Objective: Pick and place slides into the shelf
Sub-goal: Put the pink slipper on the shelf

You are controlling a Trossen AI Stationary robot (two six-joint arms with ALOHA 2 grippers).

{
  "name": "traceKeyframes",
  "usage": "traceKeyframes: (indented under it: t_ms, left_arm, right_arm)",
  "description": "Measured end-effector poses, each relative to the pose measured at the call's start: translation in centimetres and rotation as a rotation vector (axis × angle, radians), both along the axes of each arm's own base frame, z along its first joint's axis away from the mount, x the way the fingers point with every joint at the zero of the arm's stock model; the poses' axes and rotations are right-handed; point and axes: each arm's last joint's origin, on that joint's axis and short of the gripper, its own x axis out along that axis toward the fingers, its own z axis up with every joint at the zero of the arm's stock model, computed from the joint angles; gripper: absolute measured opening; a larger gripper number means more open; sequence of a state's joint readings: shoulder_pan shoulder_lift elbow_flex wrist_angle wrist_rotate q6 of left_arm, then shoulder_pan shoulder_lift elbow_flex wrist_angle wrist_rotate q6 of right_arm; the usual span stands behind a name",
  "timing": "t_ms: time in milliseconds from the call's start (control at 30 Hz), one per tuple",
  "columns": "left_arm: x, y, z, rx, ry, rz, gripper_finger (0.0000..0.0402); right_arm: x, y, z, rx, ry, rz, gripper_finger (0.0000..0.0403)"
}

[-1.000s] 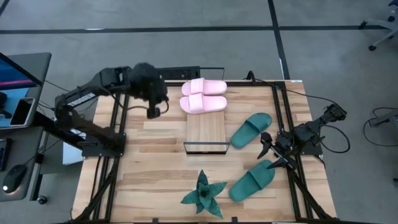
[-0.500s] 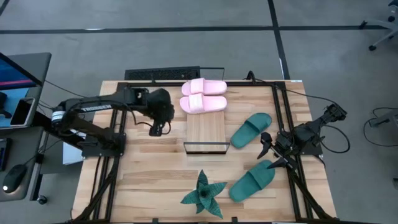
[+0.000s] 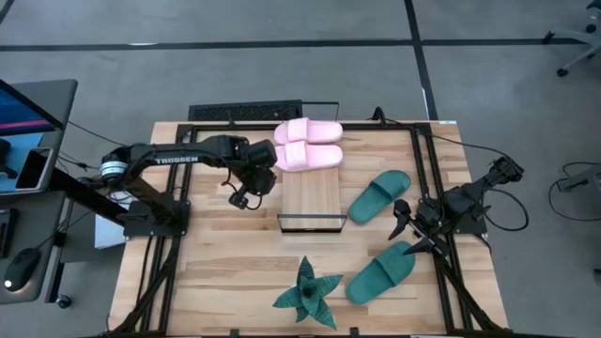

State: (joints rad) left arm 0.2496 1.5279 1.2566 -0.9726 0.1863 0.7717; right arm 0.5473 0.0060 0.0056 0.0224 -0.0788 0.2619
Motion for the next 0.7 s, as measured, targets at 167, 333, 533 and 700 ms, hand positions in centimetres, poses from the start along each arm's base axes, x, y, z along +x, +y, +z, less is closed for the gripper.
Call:
traceKeyframes:
  t_ms: [167, 333, 533, 700]
  left_arm:
    - [0.9, 0.8, 1.6, 0.039, -0.085, -0.074, 0.0000]
    - [2.7, 2.0, 3.0, 0.053, -0.180, -0.109, 0.0000]
    - [5.5, 3.1, 2.8, 0.045, -0.144, -0.123, 0.0000]
    - [7.8, 3.9, 2.1, 0.030, -0.079, -0.122, 0.0000]
  right_arm:
    - [0.0, 0.0, 0.0, 0.000, 0.000, 0.000, 0.0254]
    - [0.0, 0.0, 0.0, 0.000, 0.000, 0.000, 0.0254]
    - [0.0, 0.0, 0.0, -0.003, 0.005, 0.001, 0.0254]
    - [0.1, 0.0, -0.1, -0.005, 0.009, 0.000, 0.0254]
